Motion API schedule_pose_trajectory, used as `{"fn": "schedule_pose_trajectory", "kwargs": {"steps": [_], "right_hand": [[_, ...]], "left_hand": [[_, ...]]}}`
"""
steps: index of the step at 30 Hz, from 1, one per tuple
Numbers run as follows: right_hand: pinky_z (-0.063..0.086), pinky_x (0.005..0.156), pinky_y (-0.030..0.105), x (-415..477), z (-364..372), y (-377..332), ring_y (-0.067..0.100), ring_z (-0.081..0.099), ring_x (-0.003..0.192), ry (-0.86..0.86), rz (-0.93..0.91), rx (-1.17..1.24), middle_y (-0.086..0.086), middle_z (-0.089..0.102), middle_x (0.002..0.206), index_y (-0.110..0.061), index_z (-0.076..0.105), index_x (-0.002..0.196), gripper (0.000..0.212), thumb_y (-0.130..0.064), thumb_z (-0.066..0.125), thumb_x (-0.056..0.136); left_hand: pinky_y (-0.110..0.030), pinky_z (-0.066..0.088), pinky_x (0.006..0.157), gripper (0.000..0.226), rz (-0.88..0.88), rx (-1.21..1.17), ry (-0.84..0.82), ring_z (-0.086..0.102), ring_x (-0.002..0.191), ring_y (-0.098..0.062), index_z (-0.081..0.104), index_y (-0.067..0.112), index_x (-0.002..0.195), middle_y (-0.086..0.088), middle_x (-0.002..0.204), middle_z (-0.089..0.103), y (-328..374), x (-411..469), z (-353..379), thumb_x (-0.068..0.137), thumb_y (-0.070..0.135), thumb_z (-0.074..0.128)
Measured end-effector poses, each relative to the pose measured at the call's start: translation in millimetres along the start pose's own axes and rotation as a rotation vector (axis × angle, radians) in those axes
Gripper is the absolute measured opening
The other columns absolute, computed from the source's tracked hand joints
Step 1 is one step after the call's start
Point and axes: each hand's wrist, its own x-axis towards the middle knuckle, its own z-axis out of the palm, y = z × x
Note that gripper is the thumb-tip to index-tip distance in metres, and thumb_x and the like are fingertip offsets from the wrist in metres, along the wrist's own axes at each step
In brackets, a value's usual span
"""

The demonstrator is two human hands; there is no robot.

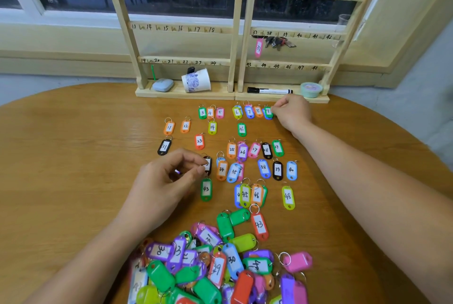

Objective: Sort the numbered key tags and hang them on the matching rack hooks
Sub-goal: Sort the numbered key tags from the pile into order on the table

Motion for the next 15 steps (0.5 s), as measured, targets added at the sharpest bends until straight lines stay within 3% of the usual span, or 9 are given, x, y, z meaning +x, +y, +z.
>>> {"fn": "schedule_pose_trajectory", "kwargs": {"steps": [8, 15], "right_hand": [[0.060, 0.085, 0.039, -15, -20, 16, 0.016, 0.070, 0.092, 0.000, -0.015, 0.110, -0.008, 0.076, 0.090, -0.023, 0.076, 0.088, 0.005, -0.020, 0.073, 0.089], [0.053, 0.077, 0.032, -86, -63, 16, 0.010, 0.063, 0.078, -0.123, -0.141, 0.174, -0.002, 0.076, 0.088, -0.026, 0.078, 0.089, 0.008, -0.018, 0.075, 0.092]], "left_hand": [[-0.020, 0.051, 0.065, 0.007, -0.015, -0.017, 0.035, 0.066, 0.066, -0.011, 0.078, 0.026, 0.101, 0.004, 0.086, 0.078, 4, 0, -3, 0.099, 0.020, 0.076], [-0.017, 0.048, 0.059, 0.004, -0.082, -0.005, -0.012, 0.064, 0.066, -0.008, 0.078, 0.034, 0.102, 0.004, 0.086, 0.077, 11, -13, -18, 0.098, 0.033, 0.076]]}}
